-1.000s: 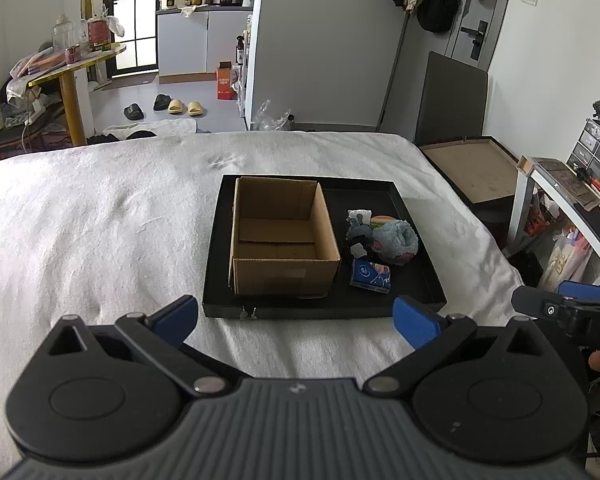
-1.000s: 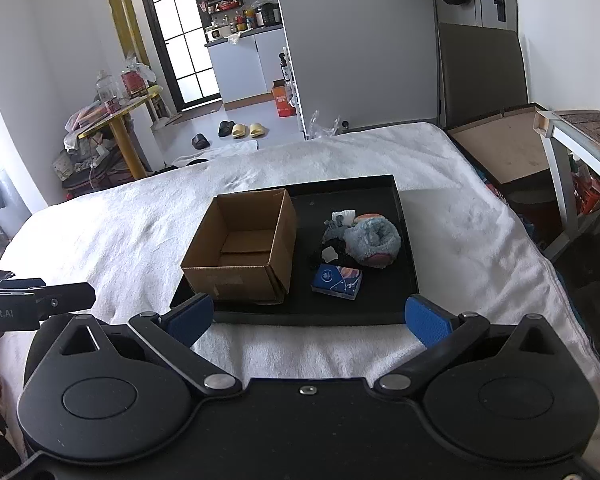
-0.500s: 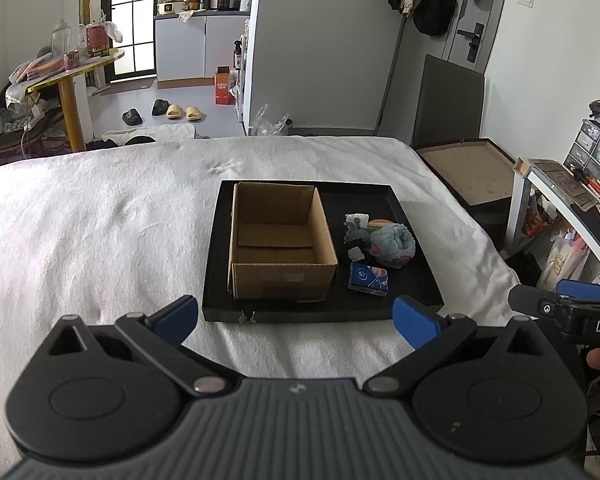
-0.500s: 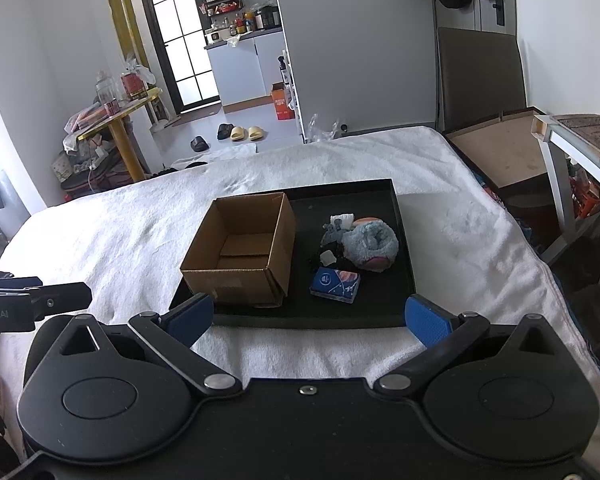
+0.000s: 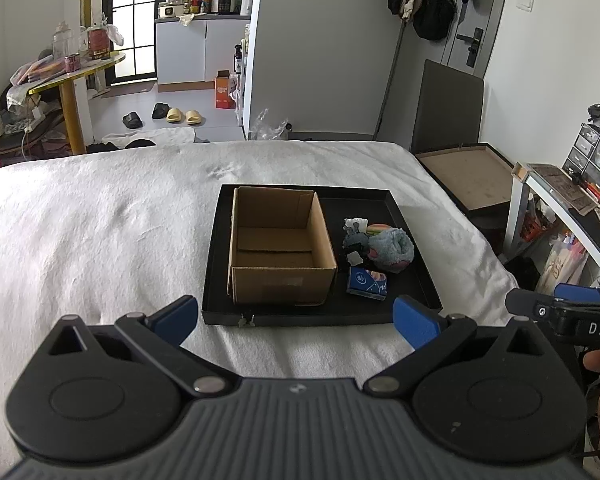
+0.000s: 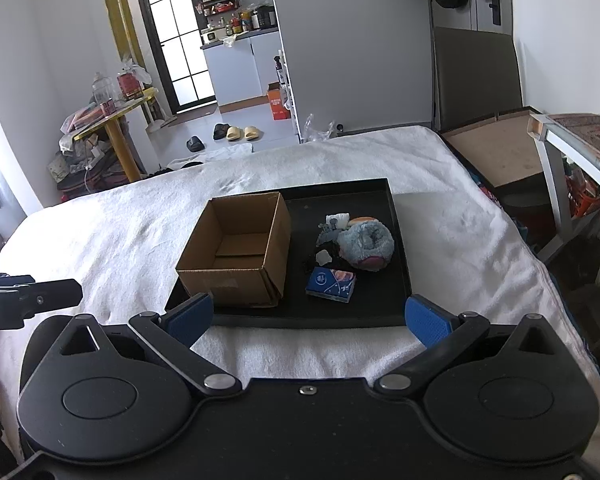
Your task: Organize soft objects
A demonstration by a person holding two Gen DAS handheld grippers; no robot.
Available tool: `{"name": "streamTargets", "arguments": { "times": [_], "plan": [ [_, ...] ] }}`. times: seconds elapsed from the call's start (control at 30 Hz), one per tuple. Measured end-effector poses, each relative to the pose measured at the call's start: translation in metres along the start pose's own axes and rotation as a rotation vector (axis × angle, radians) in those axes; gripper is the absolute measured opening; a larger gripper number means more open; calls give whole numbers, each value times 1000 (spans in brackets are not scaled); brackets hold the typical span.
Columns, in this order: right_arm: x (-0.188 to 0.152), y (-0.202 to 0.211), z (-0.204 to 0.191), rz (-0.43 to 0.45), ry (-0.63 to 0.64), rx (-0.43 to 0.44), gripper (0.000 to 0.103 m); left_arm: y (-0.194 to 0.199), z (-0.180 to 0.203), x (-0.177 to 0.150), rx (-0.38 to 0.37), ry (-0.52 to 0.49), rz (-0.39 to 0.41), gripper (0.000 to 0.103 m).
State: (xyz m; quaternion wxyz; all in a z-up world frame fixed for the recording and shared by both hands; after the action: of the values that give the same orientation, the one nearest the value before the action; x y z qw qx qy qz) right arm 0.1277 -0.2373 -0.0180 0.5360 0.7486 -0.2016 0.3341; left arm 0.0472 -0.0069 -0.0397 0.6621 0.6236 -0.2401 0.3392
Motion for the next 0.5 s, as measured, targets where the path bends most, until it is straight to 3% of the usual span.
{"name": "streamTargets", "arguments": {
  "times": [0.5],
  "plan": [
    [-4, -15, 2, 3, -12, 15, 103, -11, -2, 4, -5, 2, 15, 103]
  ]
}}
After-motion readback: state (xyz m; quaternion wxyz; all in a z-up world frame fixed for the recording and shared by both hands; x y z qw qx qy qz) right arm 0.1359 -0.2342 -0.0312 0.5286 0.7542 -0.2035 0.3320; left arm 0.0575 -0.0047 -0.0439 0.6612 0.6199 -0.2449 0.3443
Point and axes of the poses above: each gripper's, at about its wrist camera, not at the fingertips, and y roughly against the way its jaws point, z to its right, x to its top, the point moved 9 cm from there along -y, roughly the way its jaws point, and after that the axes turned 1 degree about z, right-handed, at the moved point
